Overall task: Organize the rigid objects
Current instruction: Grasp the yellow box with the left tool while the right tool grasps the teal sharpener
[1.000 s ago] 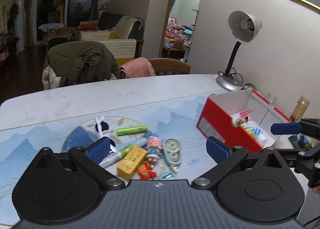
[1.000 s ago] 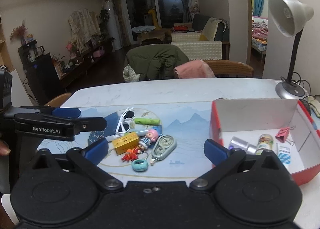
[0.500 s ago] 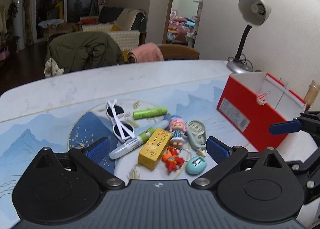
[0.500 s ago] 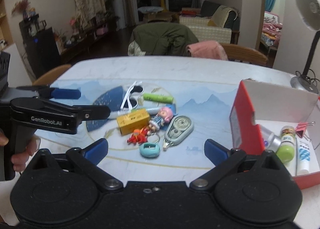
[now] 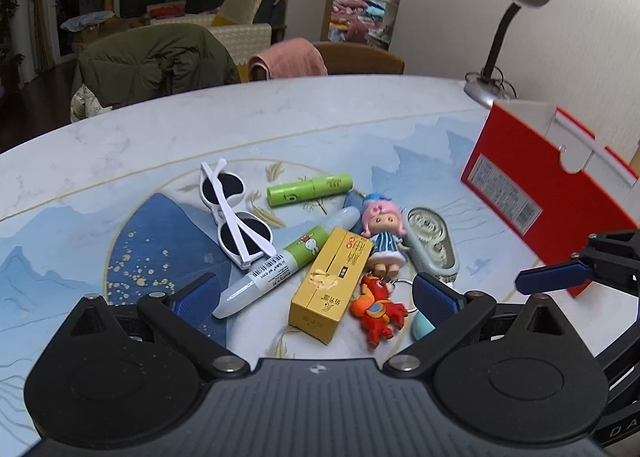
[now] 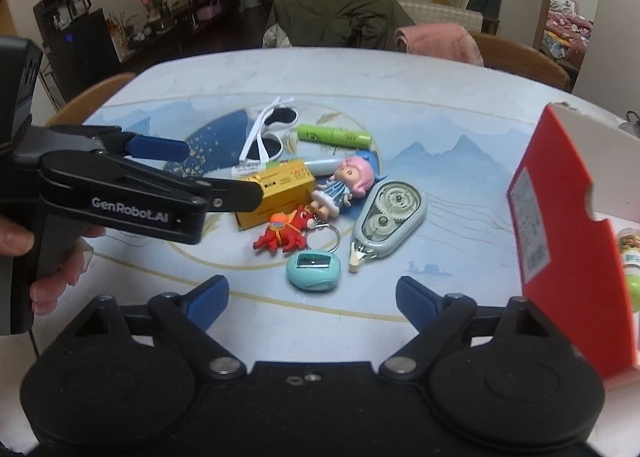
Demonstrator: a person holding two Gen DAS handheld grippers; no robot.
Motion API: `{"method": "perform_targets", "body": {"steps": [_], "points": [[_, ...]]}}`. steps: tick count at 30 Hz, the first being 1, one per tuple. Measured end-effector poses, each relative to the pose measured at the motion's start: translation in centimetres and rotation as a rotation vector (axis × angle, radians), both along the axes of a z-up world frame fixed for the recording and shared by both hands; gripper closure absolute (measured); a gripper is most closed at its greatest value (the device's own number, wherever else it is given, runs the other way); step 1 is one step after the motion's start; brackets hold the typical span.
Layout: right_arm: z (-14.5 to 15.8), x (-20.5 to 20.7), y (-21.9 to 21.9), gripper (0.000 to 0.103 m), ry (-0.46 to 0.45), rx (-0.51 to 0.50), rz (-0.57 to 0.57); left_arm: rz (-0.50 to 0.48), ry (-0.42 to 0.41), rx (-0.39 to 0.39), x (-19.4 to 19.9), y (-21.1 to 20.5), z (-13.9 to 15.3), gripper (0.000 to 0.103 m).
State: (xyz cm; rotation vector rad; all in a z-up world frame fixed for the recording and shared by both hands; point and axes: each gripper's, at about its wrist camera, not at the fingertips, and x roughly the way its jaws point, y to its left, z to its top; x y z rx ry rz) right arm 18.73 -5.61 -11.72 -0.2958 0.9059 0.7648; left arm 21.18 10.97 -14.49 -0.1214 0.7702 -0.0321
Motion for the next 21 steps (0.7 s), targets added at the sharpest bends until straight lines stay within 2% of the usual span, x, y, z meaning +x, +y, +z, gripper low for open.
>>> {"method": "perform_targets", "body": {"steps": [8,10,15,18,21], "points": [[-1.3,0.7,1.5,0.032,0.018,-0.011,0.012,-0.019,-0.001,0.028,1.3,-0.2,-1.0,0.003],[-1.6,0.9,1.7,0.035,0.027,-0.011,0.014,-0.03,0.001,0.028,1.6,-0.2,-1.2,0.014],[-2.1,1.4,2.3,0.042,0.04,-0.015,0.015,-0.059,0.005,0.042,2.0,-0.5,-1.4,0.033],[-2.3,1.7,2.4,0.047,0.045,-0.016,0.012,-0.079,0.0,0.059,2.2,-0.9,-1.4,0.036],[-2.5,1.9,2.6,0.051,0.042,-0.024,0.01,-0.087,-0.004,0.055,2.4,-0.9,-1.4,0.047]]}}
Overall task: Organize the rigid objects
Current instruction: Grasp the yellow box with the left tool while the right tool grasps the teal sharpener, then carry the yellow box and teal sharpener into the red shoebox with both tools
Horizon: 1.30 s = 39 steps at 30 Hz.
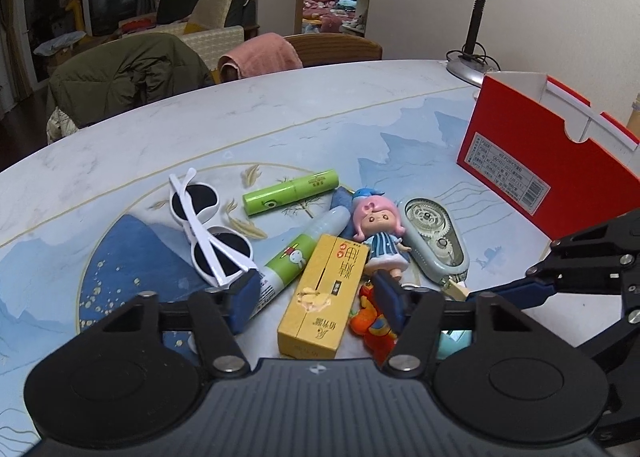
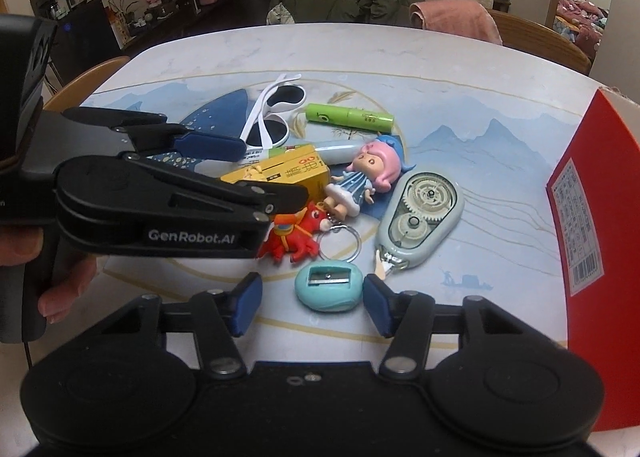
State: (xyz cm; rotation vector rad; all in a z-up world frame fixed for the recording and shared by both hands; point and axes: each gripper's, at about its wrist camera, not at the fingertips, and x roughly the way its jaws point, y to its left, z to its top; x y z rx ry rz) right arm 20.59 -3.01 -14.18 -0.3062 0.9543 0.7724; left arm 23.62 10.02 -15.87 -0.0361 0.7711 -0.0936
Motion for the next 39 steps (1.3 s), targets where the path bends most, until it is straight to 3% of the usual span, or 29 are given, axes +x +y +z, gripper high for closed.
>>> {"method": "perform_targets", "body": {"steps": [4,13,24,39], "points": [[-0.3,0.3,0.2,0.058,0.0,-0.018,-0.003,-0.016,0.01,0.001,0.3,-0.2,-0.1,0.058],[-0.3,0.4,0.2,0.066,-0.013,-0.035,0.003,-0.008,0.03,-0.021,0.1,-0.1,-0.3,0.073],[1.6,-0.5,-1.1,0.066,-0.012,0.008,-0.008,0.039,0.037,-0.056,-1.6,0.0,1.3,0.074],[7.6,-2.5,-4.8,0.066,-0.052,0.088,-0.049,0.045,-0.003,-0.066,-5.4,-2.8,7.3,0.074]]}}
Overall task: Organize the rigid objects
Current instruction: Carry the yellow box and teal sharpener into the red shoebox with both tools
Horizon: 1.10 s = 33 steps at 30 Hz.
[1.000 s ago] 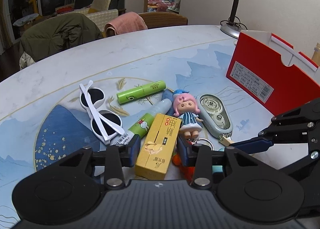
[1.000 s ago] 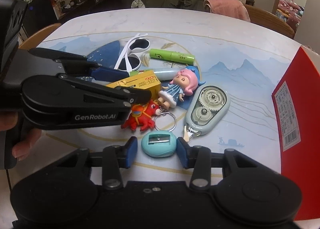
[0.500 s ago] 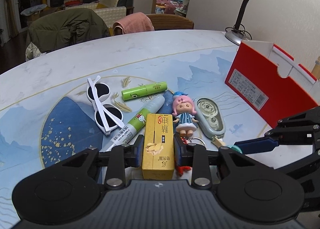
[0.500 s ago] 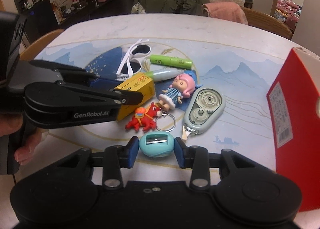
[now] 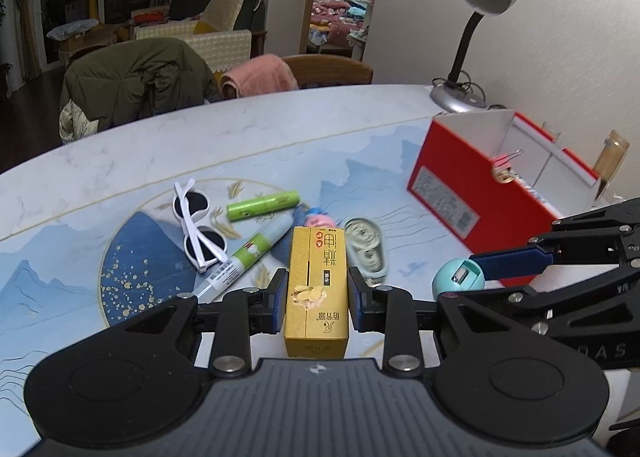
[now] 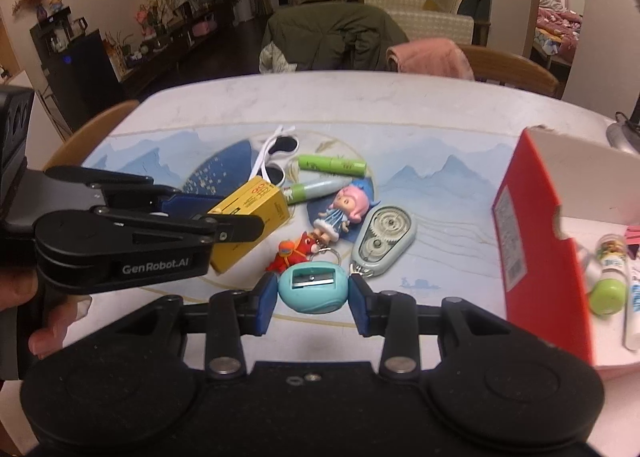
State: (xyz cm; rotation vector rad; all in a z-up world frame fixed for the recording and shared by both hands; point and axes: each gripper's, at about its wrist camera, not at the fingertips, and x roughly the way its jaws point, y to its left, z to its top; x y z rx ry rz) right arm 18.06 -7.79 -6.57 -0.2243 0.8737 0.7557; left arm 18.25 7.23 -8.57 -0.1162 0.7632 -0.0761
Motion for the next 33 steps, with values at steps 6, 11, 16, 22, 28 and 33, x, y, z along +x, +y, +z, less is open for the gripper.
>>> {"method": "perform_targets", "body": {"steps": [6,11,16,22,28,33], "points": [[2.6,-0.2,-2.7,0.066,-0.033,0.04,-0.022,-0.029,-0.025,0.007,-0.9,-2.0,2.6,0.074],[4.3,-0.1,-5.1,0.066,-0.056,0.066,-0.04,-0.06,-0.047,0.004,-1.4,-4.3,4.5,0.074],[5.6,0.3,-7.7,0.066,-0.078,0.083,-0.058,-0.099,-0.067,0.001,-1.2,-7.2,6.0,0.074],[6.3,1.5,-11.1,0.066,-0.093,0.094,-0.085,-0.146,-0.075,0.005,-0.1,-11.3,7.0,0.074],[6.4,3.6,-15.0,0.066,-0.106,0.093,-0.113,-0.179,-0.057,0.024,1.9,-15.7,6.5,0.074],[5.8,5.7,-18.2,0.066,-0.104,0.089,-0.142,-0.198,-0.036,0.036,3.9,-19.0,6.0,0.074]]}}
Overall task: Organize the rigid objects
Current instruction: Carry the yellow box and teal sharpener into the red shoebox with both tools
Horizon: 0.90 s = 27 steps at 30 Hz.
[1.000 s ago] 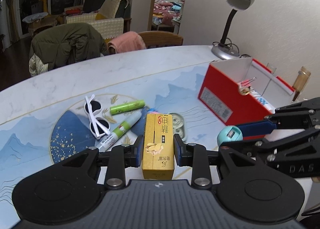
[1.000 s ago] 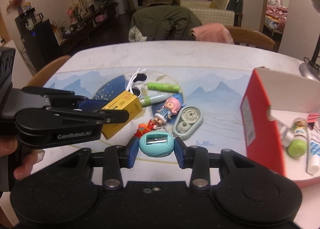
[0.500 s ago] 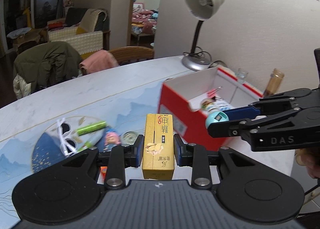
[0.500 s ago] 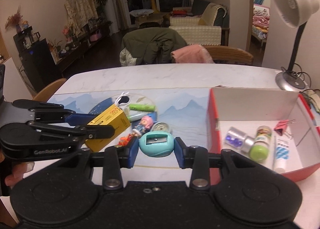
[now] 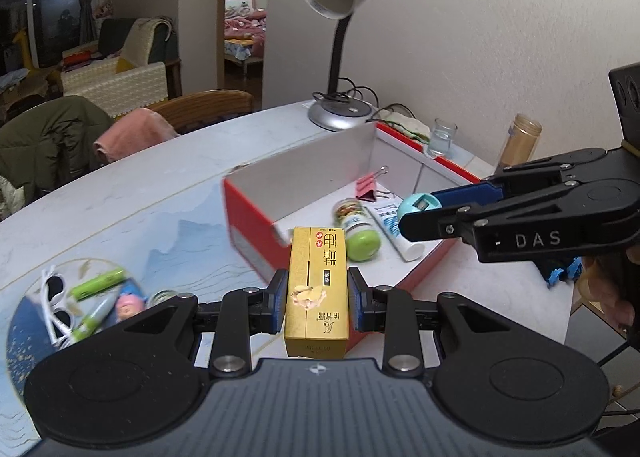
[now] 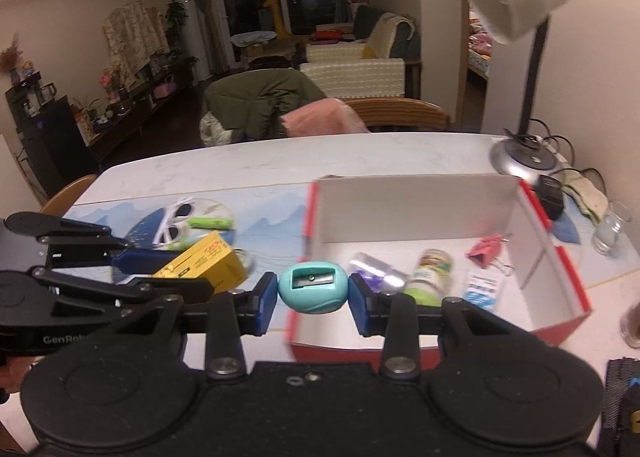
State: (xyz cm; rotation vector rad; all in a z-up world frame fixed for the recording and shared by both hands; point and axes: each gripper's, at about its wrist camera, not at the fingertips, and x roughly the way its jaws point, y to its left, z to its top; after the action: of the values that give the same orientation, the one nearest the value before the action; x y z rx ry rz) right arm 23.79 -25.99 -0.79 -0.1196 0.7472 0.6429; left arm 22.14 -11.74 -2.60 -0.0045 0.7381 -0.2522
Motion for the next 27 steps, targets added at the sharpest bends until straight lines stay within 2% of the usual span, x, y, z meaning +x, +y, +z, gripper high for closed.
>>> {"method": "perform_targets", "body": {"steps": [14,20,27], "points": [[-2.7,6.5,-6.0,0.066,0.019,-0.051,-0.047,-0.008,0.046,0.063,8.7,-5.5,-1.7,0.074],[-4.1,9.3,-6.5,0.066,0.032,-0.099,-0.005,0.014,0.1,0.097,13.1,-6.3,-3.4,0.074],[-6.3,12.6,-5.7,0.066,0.098,-0.159,0.043,0.037,0.189,0.093,17.7,-6.6,-5.1,0.074]]}}
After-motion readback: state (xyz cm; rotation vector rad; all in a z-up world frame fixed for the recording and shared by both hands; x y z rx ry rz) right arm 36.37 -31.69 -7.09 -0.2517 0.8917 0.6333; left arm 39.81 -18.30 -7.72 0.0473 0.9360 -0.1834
